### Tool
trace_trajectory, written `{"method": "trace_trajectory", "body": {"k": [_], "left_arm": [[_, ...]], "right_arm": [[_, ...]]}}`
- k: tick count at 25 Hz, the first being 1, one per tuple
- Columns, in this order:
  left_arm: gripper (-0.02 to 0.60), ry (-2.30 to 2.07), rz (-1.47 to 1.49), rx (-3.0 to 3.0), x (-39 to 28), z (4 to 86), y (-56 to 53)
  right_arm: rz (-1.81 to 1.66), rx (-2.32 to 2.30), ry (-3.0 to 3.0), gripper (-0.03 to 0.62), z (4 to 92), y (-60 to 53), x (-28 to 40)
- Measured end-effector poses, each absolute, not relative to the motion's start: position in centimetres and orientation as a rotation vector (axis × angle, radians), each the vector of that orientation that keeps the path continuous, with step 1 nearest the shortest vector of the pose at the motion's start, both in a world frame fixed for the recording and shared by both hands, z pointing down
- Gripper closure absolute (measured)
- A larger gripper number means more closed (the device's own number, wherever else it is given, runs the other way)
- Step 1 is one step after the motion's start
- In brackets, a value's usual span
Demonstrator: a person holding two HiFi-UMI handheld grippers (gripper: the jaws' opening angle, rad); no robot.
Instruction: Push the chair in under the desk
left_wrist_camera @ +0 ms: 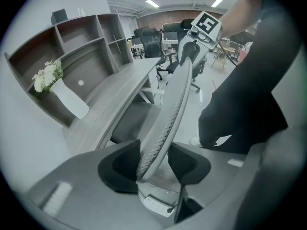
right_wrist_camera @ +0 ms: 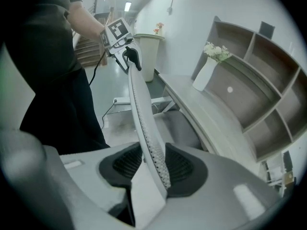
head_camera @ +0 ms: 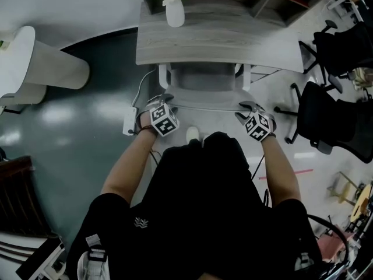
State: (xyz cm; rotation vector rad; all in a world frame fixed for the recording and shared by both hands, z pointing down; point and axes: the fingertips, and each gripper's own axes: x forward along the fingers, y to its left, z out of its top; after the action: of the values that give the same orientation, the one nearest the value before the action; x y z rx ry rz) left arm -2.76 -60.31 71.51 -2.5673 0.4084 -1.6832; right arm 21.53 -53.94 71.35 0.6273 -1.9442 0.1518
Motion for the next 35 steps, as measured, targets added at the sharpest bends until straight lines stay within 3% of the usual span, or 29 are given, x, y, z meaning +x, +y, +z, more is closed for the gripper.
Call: {"method": "trace_trajectory", "body": {"k": [14, 22, 35], "left_arm": [[0.387, 0.312, -1.712, -2.614, -2.0, 71.3, -61.5], [0.404, 0.366, -1.475, -2.843, -1.2, 65.9, -61.5], [0.456, 0.772, -0.953, -2.770, 4.2, 52.8, -73.5]], "right_arm": [[0.227, 0.527, -1.972, 0.440, 71.1, -55.1, 22.1], [0.305, 0.391, -2.068, 0.439, 67.5, -55.4, 20.9], [0.155, 1.171, -2.278, 0.441, 55.2, -71.3, 23.5]]}}
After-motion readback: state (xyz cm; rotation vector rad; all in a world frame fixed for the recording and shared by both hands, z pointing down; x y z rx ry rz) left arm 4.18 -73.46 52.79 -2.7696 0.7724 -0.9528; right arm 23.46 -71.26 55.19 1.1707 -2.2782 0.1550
